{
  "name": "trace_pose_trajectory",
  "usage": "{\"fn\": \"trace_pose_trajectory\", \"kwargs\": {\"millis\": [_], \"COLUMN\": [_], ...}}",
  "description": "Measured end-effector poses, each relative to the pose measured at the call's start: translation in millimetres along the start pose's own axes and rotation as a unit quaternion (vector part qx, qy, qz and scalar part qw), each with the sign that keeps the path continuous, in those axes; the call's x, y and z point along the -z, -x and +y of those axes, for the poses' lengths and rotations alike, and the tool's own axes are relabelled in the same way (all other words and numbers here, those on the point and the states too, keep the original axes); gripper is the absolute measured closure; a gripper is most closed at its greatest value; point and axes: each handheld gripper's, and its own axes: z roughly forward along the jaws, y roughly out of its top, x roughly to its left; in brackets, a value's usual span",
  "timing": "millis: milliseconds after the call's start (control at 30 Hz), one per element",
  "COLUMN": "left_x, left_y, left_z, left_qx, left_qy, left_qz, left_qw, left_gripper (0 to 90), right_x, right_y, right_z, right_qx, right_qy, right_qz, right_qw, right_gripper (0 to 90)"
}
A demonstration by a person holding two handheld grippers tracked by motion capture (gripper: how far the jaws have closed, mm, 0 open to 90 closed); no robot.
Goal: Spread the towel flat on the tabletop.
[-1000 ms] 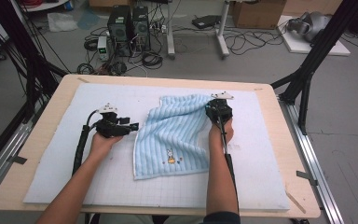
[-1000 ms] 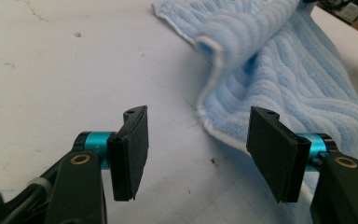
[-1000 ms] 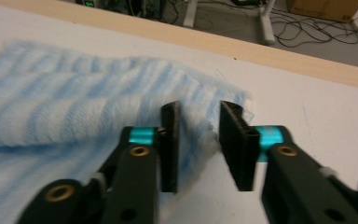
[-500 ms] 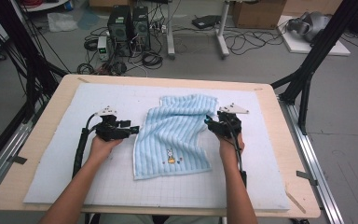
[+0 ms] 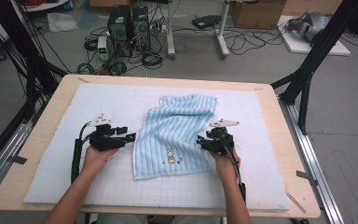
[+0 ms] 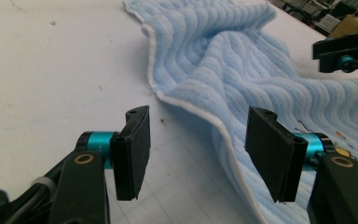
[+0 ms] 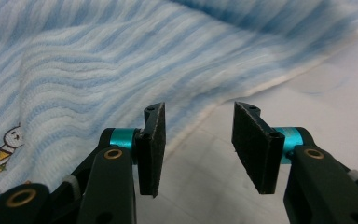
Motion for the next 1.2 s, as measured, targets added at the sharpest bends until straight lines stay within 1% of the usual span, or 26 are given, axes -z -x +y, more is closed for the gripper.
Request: {"fn": "trace_pose_trajectory", "kwargs": {"millis": [67, 100, 133, 167, 200, 233, 267, 300, 333, 367, 433, 467, 533, 633, 667, 700, 800, 867, 900, 933, 1000, 1033, 1100, 1133, 1167, 1200], "left_x": [3.6, 4.6, 5.2, 6.1, 7.0, 7.5, 8.1, 8.5, 8.6, 8.8, 8.8, 8.5, 7.8, 6.1, 5.8, 5.1, 4.2, 3.0, 2.6, 2.1, 0.8, 0.2, -1.3, -2.1, -3.9, -4.9], "left_y": [2.3, 3.1, 3.9, 4.7, 5.9, 6.7, 7.2, 7.7, 8.0, 8.4, 9.4, 10.0, 10.8, 12.2, 12.6, 13.3, 15.6, 17.0, 17.4, 17.5, 18.7, 19.2, 21.2, 22.7, 25.2, 26.5], "left_z": [-4.6, -6.4, -7.8, -9.3, -10.9, -12.1, -13.0, -13.8, -14.2, -14.7, -15.1, -15.1, -15.1, -15.1, -15.1, -15.0, -15.1, -15.4, -15.7, -15.9, -16.2, -16.3, -16.3, -16.5, -17.0, -17.4], "left_qx": [0.000, 0.001, 0.002, 0.002, 0.002, 0.002, 0.001, 0.000, 0.002, 0.002, 0.003, 0.002, 0.000, 0.001, 0.003, 0.001, 0.001, -0.006, -0.006, -0.009, -0.009, -0.009, -0.007, -0.008, -0.010, -0.013], "left_qy": [-0.003, -0.004, -0.003, -0.003, -0.004, -0.004, -0.005, -0.006, -0.006, -0.006, -0.006, -0.006, -0.006, -0.004, -0.005, -0.006, -0.005, -0.011, -0.013, -0.015, -0.017, -0.017, -0.019, -0.023, -0.028, -0.031], "left_qz": [0.001, -0.001, -0.001, -0.003, -0.005, -0.006, -0.007, -0.005, -0.007, -0.006, -0.008, -0.010, -0.009, -0.013, -0.015, -0.016, -0.019, -0.018, -0.018, -0.018, -0.016, -0.016, -0.018, -0.019, -0.021, -0.022], "left_qw": [1.0000, 1.0000, 1.0000, 1.0000, 1.0000, 1.0000, 1.0000, 1.0000, 1.0000, 1.0000, 0.9999, 0.9999, 0.9999, 0.9999, 0.9999, 0.9999, 0.9998, 0.9998, 0.9997, 0.9997, 0.9997, 0.9997, 0.9996, 0.9995, 0.9993, 0.9992], "left_gripper": [40.8, 40.8, 40.8, 40.8, 40.8, 40.8, 40.8, 40.8, 40.8, 40.8, 40.8, 40.8, 40.8, 40.8, 40.8, 40.8, 40.8, 40.8, 40.8, 40.8, 40.8, 40.9, 41.6, 41.8, 42.1, 42.0], "right_x": [-8.0, -12.7, -17.0, -19.7, -20.6, -21.4, -22.3, -23.2, -24.7, -25.5, -28.3, -29.2, -31.7, -34.7, -35.2, -35.7, -37.9, -35.7, -32.0, -29.2, -19.1, -14.3, -4.5, -0.2, 5.5, 12.7], "right_y": [-6.3, -10.9, -13.8, -16.1, -18.1, -20.7, -23.2, -25.5, -25.9, -24.7, -17.8, -13.7, -6.7, -0.9, 0.2, 1.2, 3.4, 2.2, 0.3, -0.5, -2.6, -3.2, -4.0, -5.2, -6.7, -8.7], "right_z": [1.0, 1.6, 2.0, 1.9, 2.5, 4.6, 5.5, 6.4, 7.2, 7.9, 9.3, 9.9, 12.0, 16.3, 17.7, 18.4, 19.3, 18.9, 18.5, 18.3, 17.0, 15.9, 12.6, 10.7, 7.8, 3.2], "right_qx": [0.002, 0.015, 0.028, 0.037, 0.041, 0.046, 0.057, 0.073, 0.081, 0.078, 0.069, 0.062, 0.051, 0.043, 0.044, 0.044, 0.036, 0.027, 0.023, 0.019, 0.002, -0.003, -0.016, -0.015, -0.014, -0.007], "right_qy": [-0.008, -0.019, -0.031, -0.041, -0.039, -0.044, -0.046, -0.047, -0.046, -0.046, -0.034, -0.025, -0.018, -0.013, -0.012, -0.010, -0.012, -0.005, 0.007, 0.016, 0.037, 0.044, 0.052, 0.056, 0.061, 0.065], "right_qz": [-0.003, -0.016, -0.025, -0.028, -0.025, -0.026, -0.032, -0.044, -0.061, -0.070, -0.105, -0.117, -0.127, -0.162, -0.178, -0.184, -0.184, -0.177, -0.172, -0.167, -0.147, -0.142, -0.117, -0.114, -0.105, -0.096], "right_qw": [1.0000, 0.9996, 0.9988, 0.9981, 0.9981, 0.9976, 0.9968, 0.9952, 0.9938, 0.9935, 0.9915, 0.9909, 0.9904, 0.9857, 0.9830, 0.9819, 0.9822, 0.9838, 0.9848, 0.9856, 0.9884, 0.9889, 0.9916, 0.9918, 0.9925, 0.9932], "right_gripper": [59.1, 61.7, 67.2, 72.8, 78.4, 84.8, 86.3, 86.8, 86.9, 86.9, 86.7, 86.7, 86.6, 86.7, 86.7, 86.7, 82.7, 75.8, 69.4, 65.5, 55.5, 49.5, 42.4, 40.4, 38.8, 37.8]}}
